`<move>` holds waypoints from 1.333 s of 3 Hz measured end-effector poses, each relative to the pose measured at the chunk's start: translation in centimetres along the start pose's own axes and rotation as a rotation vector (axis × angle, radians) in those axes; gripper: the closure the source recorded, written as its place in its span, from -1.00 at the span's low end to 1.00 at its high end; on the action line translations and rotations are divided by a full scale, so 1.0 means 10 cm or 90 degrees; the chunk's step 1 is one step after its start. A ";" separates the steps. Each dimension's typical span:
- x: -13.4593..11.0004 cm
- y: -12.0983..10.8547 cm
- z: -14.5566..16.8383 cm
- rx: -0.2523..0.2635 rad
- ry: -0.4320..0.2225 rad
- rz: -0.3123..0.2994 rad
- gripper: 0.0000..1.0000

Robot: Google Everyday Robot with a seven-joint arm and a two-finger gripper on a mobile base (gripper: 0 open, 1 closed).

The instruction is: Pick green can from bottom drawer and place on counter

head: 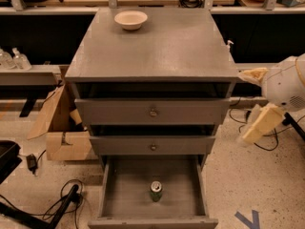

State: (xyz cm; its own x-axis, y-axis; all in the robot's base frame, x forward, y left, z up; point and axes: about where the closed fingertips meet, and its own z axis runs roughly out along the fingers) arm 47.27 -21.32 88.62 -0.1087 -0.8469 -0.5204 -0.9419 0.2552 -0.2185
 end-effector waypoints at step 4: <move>0.26 -0.35 0.83 0.113 -0.241 -0.039 -1.00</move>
Offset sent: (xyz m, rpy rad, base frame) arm 0.0790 0.0038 -0.0714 0.4211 -0.4126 0.0911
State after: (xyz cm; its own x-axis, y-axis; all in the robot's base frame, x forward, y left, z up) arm 52.94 -20.61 81.20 0.1020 -0.6402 -0.7614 -0.8697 0.3142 -0.3807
